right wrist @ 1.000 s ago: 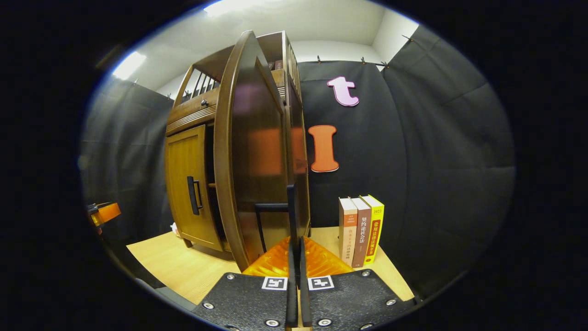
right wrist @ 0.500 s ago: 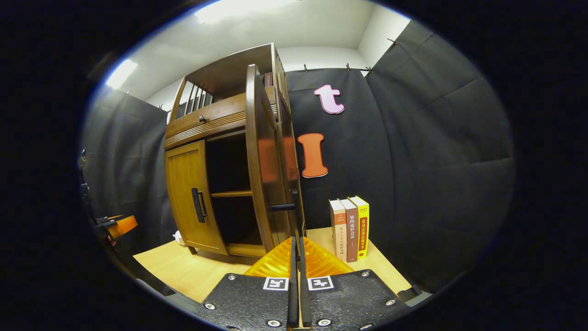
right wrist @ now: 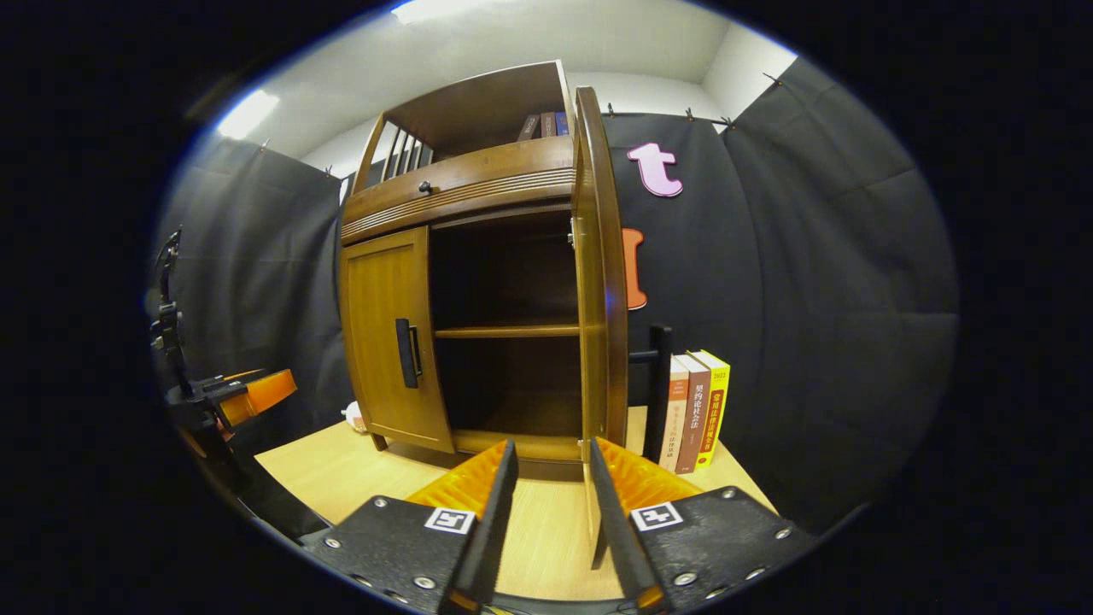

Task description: Open the right door of the double-door shoe cabinet with the right hand, and open the left door with the left hand.

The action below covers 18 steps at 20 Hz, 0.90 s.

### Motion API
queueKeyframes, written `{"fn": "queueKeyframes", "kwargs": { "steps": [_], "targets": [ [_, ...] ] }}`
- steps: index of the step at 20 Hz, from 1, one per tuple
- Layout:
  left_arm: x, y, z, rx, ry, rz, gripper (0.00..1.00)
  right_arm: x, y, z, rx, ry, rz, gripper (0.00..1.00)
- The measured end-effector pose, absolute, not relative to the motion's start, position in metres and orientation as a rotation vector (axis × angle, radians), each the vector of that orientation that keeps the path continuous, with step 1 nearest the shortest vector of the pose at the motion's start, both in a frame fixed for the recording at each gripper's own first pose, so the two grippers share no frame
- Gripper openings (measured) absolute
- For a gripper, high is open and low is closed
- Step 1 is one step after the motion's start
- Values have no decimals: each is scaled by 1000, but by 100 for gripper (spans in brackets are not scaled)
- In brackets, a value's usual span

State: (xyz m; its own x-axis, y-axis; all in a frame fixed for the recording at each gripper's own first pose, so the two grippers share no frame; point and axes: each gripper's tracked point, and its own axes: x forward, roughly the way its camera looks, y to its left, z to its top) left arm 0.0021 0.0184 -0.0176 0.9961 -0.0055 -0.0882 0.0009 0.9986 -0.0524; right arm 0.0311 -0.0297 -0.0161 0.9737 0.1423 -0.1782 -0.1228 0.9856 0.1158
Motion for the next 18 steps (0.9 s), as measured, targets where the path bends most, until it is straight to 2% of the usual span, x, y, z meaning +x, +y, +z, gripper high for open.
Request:
{"fn": "queueKeyframes", "kwargs": {
  "steps": [1,2,3,5,6,7,8,9,10,18],
  "targets": [
    [8,16,-18,-54,90,-19,96,32,-25,-16,106,186,146,63],
    [14,14,-15,-53,88,-32,94,34,-20,-16,97,186,161,75],
    [20,11,-13,-53,85,-47,94,33,-17,-17,78,188,173,75],
    [34,6,-8,-59,74,-76,94,34,-15,-21,52,195,177,90],
    [45,1,-4,-62,65,-93,94,34,-13,-21,53,195,179,92],
    [58,-4,0,-62,57,-113,94,34,-12,-18,59,194,176,82],
    [72,-13,3,-64,55,-141,94,35,-12,-19,67,191,170,95],
    [85,-22,4,-71,62,-177,94,37,-13,-18,77,188,163,96],
    [98,-28,4,-80,64,-200,94,37,-13,-17,88,182,158,90],
    [204,-47,-29,-23,110,-223,94,37,-15,-15,119,174,127,90]
  ]
}}
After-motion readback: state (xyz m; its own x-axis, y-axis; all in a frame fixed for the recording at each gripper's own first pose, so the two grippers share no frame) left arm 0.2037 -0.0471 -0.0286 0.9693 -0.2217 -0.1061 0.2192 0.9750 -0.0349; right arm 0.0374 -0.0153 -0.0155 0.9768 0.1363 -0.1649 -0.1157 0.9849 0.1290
